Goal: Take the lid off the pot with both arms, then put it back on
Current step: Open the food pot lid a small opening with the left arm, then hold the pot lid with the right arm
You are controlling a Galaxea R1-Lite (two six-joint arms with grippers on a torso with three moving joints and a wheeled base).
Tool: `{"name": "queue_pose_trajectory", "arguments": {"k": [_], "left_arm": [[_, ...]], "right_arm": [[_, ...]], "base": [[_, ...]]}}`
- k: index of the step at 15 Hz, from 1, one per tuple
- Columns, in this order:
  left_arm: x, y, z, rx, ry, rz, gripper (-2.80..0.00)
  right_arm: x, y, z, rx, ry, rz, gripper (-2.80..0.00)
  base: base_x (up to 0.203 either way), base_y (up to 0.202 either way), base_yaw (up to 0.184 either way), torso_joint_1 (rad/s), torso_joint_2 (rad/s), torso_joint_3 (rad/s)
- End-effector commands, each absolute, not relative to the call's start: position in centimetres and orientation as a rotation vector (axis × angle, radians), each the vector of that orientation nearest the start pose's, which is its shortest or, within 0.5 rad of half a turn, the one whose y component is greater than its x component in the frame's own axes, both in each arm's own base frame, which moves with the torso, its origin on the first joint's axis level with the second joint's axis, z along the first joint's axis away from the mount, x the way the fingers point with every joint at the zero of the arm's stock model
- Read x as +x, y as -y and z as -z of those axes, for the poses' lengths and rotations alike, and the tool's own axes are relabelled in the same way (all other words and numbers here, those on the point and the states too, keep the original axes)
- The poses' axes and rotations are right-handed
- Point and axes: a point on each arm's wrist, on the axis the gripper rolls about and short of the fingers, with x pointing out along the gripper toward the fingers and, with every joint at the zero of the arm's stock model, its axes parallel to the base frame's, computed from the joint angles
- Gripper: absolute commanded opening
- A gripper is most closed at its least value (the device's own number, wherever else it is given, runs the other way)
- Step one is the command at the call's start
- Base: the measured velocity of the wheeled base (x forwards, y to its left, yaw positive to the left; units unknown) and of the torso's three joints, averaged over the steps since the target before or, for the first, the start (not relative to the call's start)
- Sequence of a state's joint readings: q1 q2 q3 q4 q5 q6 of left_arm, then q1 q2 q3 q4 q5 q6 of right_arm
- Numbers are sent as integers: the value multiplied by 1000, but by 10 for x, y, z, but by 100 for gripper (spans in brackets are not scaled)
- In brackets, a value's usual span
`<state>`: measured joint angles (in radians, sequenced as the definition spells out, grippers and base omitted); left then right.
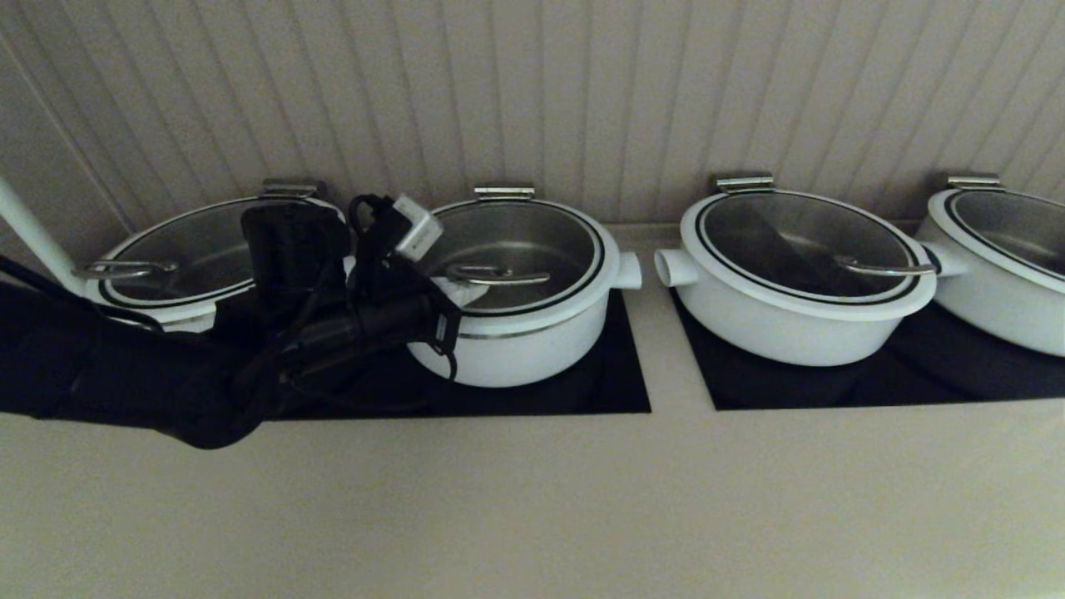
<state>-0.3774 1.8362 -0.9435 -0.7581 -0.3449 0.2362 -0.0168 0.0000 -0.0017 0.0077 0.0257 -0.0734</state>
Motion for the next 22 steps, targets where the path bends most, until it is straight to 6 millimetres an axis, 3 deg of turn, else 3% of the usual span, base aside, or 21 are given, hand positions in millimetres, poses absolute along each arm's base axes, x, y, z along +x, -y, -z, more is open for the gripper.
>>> {"name": "queue_pose_trajectory", "arguments": {"k": [1,12,22], "left_arm": [[322,136,-200,227,-2,731,-280],[329,139,-225,227,82,722,-280],[329,139,-234,225,112,719,-280]], "right_arm": [[-23,-1,-75,-75,-6,-9,-280],[-23,-1,-75,-77,-7,-9,-280],[-23,-1,-75,-76,-5,-16,-280]], "base": [[0,0,0,0,0,0],[0,0,0,0,0,0],[0,0,0,0,0,0]]}}
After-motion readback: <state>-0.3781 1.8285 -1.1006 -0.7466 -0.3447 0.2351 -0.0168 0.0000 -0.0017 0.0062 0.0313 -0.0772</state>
